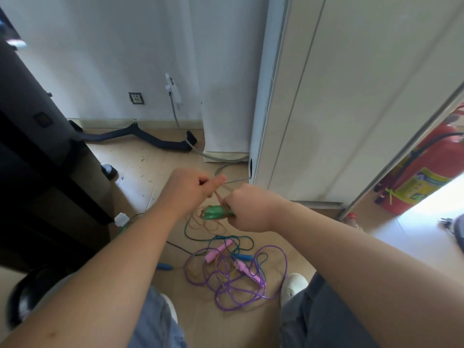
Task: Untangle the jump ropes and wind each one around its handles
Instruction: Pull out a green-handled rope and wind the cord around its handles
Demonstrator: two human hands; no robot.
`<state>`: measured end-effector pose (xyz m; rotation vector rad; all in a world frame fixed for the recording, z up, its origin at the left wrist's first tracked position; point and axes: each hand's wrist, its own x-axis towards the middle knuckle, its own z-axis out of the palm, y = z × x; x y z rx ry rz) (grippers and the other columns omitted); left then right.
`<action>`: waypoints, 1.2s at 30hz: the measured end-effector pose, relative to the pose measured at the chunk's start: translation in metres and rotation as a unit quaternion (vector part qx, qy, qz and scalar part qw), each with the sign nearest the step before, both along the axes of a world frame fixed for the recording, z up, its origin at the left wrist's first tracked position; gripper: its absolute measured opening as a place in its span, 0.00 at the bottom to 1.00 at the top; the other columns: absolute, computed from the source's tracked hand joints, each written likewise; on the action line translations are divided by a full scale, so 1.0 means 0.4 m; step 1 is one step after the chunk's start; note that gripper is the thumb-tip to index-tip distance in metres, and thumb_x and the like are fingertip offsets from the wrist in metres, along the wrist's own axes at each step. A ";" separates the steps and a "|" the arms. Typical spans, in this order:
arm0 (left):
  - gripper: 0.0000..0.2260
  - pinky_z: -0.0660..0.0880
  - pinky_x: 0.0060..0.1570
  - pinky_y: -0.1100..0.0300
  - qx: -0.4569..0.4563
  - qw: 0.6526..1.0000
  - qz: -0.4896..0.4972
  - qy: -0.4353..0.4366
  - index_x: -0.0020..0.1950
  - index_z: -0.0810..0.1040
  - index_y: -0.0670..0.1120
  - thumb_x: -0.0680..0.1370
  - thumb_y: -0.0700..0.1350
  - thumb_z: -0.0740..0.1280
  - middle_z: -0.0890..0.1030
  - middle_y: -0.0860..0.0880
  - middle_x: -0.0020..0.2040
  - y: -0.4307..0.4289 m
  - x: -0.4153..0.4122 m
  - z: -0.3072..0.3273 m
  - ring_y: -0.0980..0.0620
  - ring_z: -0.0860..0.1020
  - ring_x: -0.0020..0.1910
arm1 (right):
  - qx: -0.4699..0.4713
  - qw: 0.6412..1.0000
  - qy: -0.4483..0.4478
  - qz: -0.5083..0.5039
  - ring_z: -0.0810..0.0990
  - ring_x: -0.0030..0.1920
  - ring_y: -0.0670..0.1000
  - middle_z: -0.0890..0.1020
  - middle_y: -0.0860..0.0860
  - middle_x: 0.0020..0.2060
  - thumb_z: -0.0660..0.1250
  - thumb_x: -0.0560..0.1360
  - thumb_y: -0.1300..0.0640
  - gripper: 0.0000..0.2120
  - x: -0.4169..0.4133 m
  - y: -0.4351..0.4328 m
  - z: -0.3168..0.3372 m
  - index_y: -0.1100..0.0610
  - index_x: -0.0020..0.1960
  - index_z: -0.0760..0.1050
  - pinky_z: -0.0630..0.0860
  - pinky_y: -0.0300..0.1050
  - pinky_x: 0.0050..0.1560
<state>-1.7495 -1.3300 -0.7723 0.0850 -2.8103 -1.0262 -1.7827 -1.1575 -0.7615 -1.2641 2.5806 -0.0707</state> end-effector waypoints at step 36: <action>0.19 0.72 0.40 0.54 0.023 0.990 -0.025 -0.139 0.42 0.78 0.47 0.84 0.54 0.55 0.79 0.49 0.37 0.058 0.000 -0.034 0.48 0.77 0.38 | -0.271 0.923 -0.095 -0.256 0.80 0.46 0.50 0.82 0.49 0.50 0.67 0.71 0.57 0.25 -0.039 0.031 0.019 0.49 0.68 0.74 0.71 0.40 0.40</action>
